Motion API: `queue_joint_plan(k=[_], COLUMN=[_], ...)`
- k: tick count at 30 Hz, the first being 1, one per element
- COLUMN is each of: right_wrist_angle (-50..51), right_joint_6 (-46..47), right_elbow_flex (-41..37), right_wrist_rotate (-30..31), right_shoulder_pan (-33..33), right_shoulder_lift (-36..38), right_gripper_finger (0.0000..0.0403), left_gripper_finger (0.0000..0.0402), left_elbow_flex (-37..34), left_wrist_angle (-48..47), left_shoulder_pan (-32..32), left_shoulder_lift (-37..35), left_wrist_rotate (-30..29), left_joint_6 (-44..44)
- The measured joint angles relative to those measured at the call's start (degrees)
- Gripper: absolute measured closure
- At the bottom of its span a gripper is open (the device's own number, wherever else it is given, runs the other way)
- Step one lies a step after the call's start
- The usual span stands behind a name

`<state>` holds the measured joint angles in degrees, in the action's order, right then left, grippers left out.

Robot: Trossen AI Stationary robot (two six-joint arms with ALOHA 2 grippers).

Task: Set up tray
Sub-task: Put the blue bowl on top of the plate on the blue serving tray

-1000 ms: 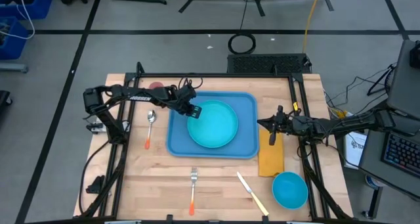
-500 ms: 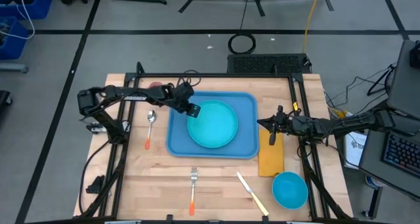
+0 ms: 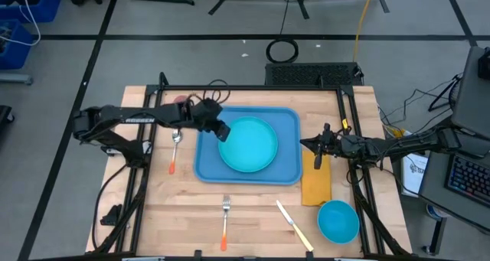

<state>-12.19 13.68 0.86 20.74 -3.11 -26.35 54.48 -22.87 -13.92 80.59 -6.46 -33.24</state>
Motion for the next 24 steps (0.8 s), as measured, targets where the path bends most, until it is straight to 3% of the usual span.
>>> queue_joint_plan(k=[8, 19, 24], right_wrist_angle=[0.1, 0.3, 0.0], right_joint_6=[11.4, 19.5, 20.4], right_elbow_flex=[0.0, 0.0, 0.0], right_wrist_rotate=[-0.2, -0.2, -6.9], right_shoulder_pan=[0.0, 0.0, 0.0], right_shoulder_lift=[0.0, 0.0, 0.0], right_gripper_finger=[0.0403, 0.0403, 0.0403], left_gripper_finger=[0.0252, 0.0252, 0.0252], left_elbow_flex=[0.0, 0.0, -5.4], left_wrist_angle=[7.0, 10.9, 21.7], left_shoulder_pan=[11.4, 27.9, 34.2], left_shoulder_lift=[-0.9, -0.9, -0.9], left_wrist_rotate=[-6.9, -25.1, -27.2], left_joint_6=[3.9, 4.6, 10.5])
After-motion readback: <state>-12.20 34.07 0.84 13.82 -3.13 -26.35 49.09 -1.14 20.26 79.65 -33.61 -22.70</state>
